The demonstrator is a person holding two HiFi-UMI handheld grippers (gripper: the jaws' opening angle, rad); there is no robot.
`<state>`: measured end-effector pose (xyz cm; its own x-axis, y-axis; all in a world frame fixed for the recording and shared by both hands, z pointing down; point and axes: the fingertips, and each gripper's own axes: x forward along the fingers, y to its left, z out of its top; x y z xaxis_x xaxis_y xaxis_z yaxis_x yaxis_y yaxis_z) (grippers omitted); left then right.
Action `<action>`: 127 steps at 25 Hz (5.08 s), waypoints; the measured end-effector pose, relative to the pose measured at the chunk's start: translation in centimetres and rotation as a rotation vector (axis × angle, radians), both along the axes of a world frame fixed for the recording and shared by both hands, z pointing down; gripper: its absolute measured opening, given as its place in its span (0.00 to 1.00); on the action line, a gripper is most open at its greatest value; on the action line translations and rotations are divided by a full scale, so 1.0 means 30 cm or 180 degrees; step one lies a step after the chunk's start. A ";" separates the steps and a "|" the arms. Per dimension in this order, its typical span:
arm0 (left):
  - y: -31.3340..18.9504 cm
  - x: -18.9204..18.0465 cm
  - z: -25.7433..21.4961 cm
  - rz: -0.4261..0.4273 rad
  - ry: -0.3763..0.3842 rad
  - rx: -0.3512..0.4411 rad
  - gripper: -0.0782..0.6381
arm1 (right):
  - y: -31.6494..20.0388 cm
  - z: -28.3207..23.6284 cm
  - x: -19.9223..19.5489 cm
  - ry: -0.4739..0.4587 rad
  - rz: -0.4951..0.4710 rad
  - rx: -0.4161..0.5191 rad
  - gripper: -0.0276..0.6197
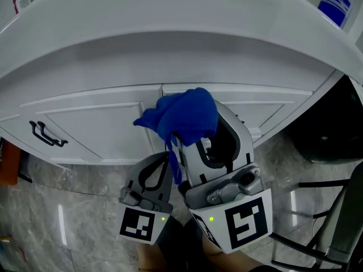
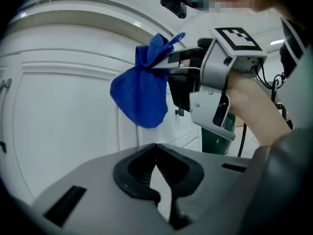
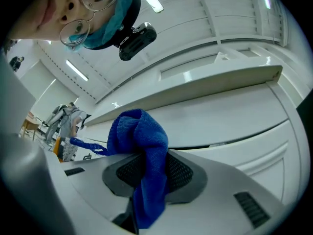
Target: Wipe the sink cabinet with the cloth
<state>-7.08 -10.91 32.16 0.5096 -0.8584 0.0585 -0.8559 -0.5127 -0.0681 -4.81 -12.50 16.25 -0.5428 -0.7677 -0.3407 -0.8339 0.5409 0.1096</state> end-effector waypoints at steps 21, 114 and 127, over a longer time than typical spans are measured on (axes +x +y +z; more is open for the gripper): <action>0.008 0.097 0.010 0.0295 -0.0093 0.0038 0.11 | -0.005 0.018 0.025 0.0086 -0.0005 -0.0042 0.22; 0.044 0.182 0.006 0.0500 -0.0136 -0.0038 0.11 | -0.061 0.022 0.440 -0.0514 0.0719 -0.0059 0.22; 0.051 0.237 0.021 0.0780 0.0089 -0.0126 0.11 | -0.060 0.028 0.465 -0.0552 0.0772 -0.0034 0.22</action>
